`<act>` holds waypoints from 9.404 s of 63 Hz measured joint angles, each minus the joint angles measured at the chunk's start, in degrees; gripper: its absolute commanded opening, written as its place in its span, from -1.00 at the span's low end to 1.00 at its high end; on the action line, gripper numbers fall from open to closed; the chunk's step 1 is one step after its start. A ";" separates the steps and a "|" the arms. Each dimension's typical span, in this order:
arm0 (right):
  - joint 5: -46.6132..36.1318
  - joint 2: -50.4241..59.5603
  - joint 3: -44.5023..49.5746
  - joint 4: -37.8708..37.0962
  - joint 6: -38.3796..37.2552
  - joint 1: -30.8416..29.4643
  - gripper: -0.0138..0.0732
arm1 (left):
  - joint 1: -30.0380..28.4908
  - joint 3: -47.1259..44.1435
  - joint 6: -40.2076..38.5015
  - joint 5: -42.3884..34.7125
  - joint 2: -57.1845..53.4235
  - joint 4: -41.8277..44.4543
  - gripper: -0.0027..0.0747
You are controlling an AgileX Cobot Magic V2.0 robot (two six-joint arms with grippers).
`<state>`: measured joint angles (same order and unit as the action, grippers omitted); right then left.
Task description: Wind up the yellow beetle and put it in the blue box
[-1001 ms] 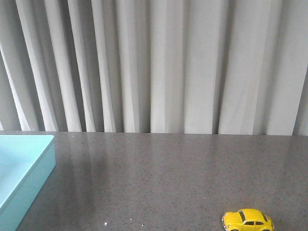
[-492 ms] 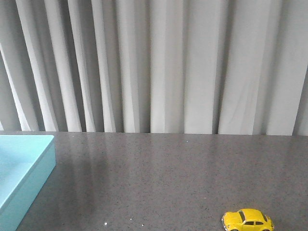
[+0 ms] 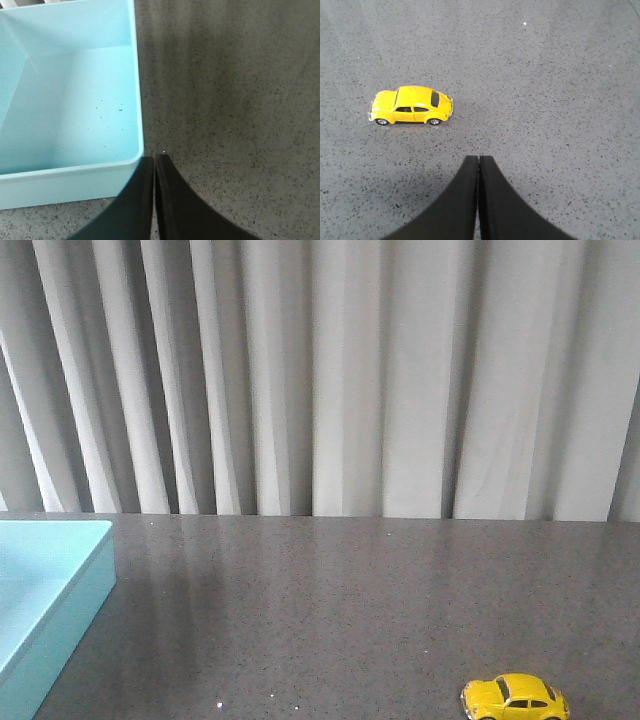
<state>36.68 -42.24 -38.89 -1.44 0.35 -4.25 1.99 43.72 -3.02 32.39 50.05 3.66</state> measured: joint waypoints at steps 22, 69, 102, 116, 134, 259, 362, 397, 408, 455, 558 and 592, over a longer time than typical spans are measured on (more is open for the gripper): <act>2.09 0.00 0.00 0.12 0.23 0.00 0.12 | 0.00 0.00 -0.26 0.07 1.92 0.00 -0.06; 6.74 -6.04 -6.21 5.74 3.17 1.63 0.63 | 0.00 0.00 -0.39 0.32 1.92 -0.03 0.49; 21.08 -37.03 -31.92 -3.21 -9.38 15.97 0.63 | 0.00 0.00 -0.39 0.32 1.92 -0.03 0.46; 28.32 -50.32 -42.66 -2.11 -10.15 14.60 0.63 | 0.00 0.00 -0.39 0.32 1.92 -0.03 0.46; 31.20 -60.17 -49.74 -2.45 -9.98 12.84 0.60 | 0.00 0.00 -0.39 0.38 1.92 -0.03 0.46; 31.90 -70.92 -53.57 4.72 11.42 -15.52 0.60 | 0.00 0.00 -0.39 0.38 1.92 -0.03 0.46; 11.61 0.63 -7.06 4.30 5.96 1.15 0.60 | 0.00 0.00 -0.39 0.38 1.92 -0.07 0.46; 12.43 4.48 -6.61 4.50 5.96 1.15 0.60 | 0.00 0.00 -0.39 0.38 1.92 -0.07 0.46; 12.48 4.48 -6.61 4.50 5.96 1.15 0.60 | 0.00 0.00 -0.39 0.38 1.92 -0.23 0.46; 12.54 4.48 -6.61 4.50 5.96 1.15 0.60 | 0.00 24.83 39.89 20.85 19.76 -15.71 0.47; 12.61 4.48 -6.61 4.56 5.96 1.15 0.60 | 2.31 50.16 68.21 27.77 66.00 -12.65 0.46; 12.61 4.48 -6.61 4.56 5.96 1.15 0.60 | 2.35 50.33 68.27 27.84 66.48 -12.21 -0.23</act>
<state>49.29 -37.77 -45.50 3.11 6.31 -3.10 4.34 94.05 65.24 60.23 116.53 -8.55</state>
